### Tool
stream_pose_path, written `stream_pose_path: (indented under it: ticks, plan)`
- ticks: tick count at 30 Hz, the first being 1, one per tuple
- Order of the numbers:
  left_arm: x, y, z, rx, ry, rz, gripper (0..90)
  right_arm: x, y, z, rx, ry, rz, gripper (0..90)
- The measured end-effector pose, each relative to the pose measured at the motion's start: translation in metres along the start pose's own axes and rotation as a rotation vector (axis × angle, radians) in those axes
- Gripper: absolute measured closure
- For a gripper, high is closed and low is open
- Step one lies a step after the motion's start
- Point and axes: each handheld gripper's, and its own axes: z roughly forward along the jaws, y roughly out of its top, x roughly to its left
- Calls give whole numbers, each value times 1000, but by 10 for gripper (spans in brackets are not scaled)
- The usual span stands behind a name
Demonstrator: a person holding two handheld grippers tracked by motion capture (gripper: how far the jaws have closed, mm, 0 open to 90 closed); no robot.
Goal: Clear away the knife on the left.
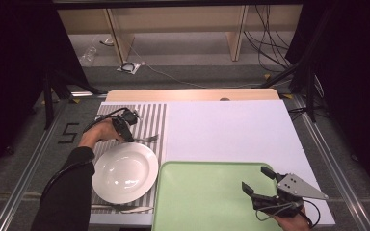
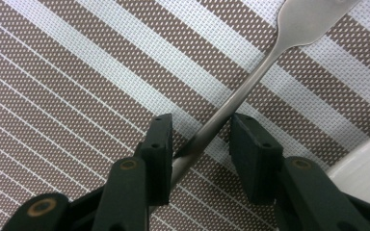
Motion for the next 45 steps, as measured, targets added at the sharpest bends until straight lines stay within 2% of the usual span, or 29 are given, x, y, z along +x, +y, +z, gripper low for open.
stream_pose_path:
  ticks: [9,14,19,21,27,29,33,36,45]
  plan:
    - [-1,-2,0,-13,-18,-2,675,0,0,0,1,0,-1,187]
    - [-4,-1,-1,-5,-16,29,723,0,0,0,5,2,-8,189]
    - [-6,-3,-1,-20,-19,60,772,0,0,0,1,6,-7,189]
    - [-8,-3,-1,-22,-17,84,802,0,0,0,-1,6,-3,189]
    - [-10,-3,-1,-25,-3,94,824,0,0,0,6,8,-10,190]
    - [-9,-3,-2,-13,16,92,826,0,0,0,4,6,-7,191]
    - [-4,-5,-7,-29,44,69,828,0,-1,0,5,3,-6,192]
    - [-3,-5,-13,-25,80,70,827,-1,-1,0,8,2,-7,192]
    - [3,-8,-34,-56,142,49,828,0,-1,0,5,3,-6,192]
